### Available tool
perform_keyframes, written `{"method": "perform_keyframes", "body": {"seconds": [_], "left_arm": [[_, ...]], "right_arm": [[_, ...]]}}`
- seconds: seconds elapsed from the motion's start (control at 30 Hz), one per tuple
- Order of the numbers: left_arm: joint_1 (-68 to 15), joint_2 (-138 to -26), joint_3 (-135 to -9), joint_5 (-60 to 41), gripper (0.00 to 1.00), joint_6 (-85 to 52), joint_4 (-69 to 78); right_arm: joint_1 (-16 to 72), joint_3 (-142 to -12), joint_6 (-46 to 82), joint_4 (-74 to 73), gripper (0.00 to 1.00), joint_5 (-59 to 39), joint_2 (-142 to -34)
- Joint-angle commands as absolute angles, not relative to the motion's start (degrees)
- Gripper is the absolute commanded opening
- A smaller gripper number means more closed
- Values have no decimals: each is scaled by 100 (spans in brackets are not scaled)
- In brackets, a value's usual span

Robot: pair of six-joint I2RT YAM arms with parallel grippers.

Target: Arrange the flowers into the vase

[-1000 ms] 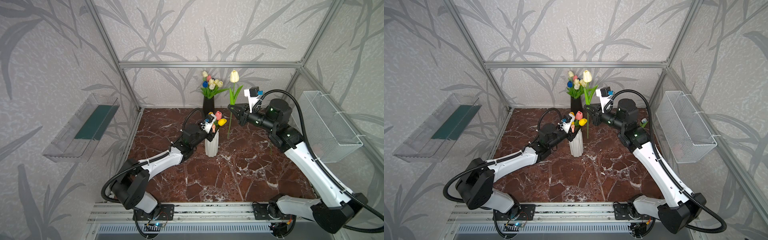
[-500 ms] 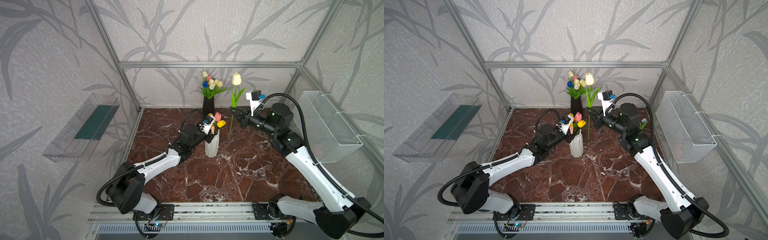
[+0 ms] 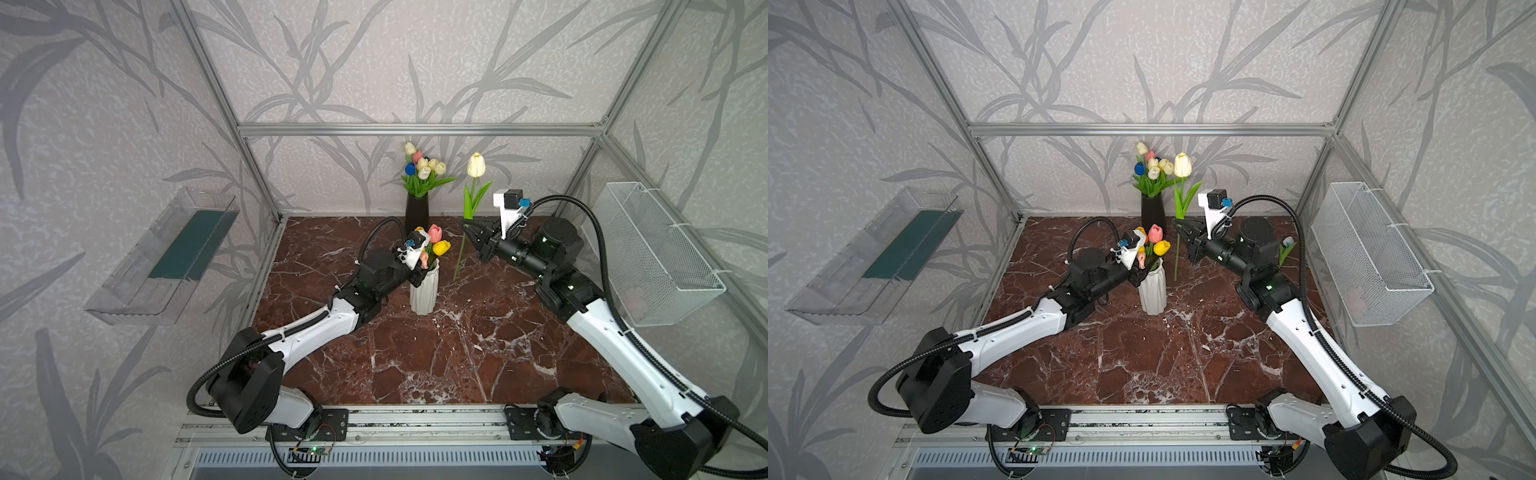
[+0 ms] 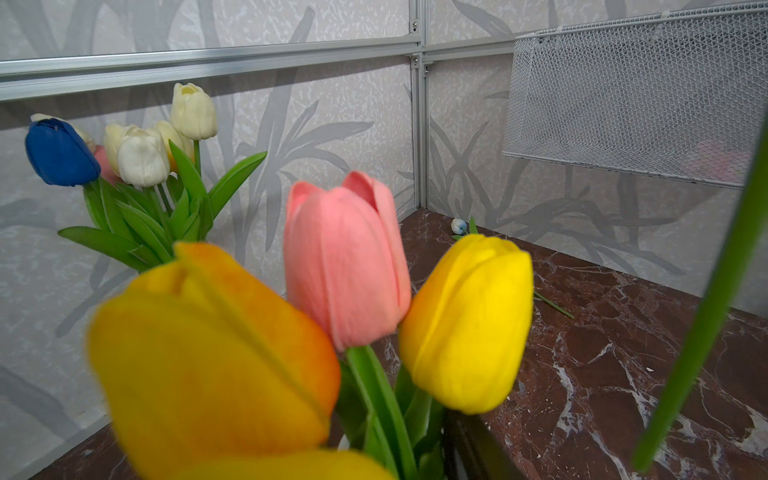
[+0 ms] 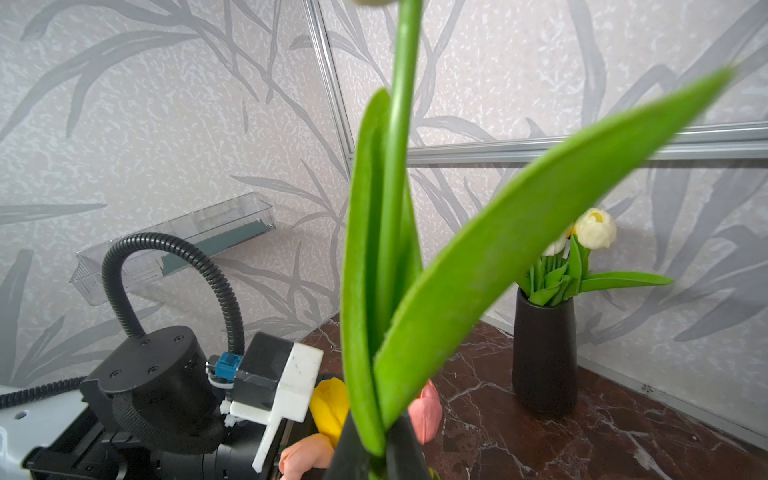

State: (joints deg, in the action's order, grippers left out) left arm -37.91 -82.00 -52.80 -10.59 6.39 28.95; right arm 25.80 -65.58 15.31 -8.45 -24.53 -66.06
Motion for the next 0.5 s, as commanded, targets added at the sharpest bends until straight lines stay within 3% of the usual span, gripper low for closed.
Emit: {"method": "perform_keyframes", "body": {"seconds": [0.0,0.47], "left_arm": [[-3747,-8054,-5505,-806,12,650,2976],[-3683,-7837,-5405,-598,12,617,3173]], "right_arm": [[2552,-6468,1916,-2021,4,-2583,-6622],[2569,-5945,2463,-3941,2,-2621,-7104]]}}
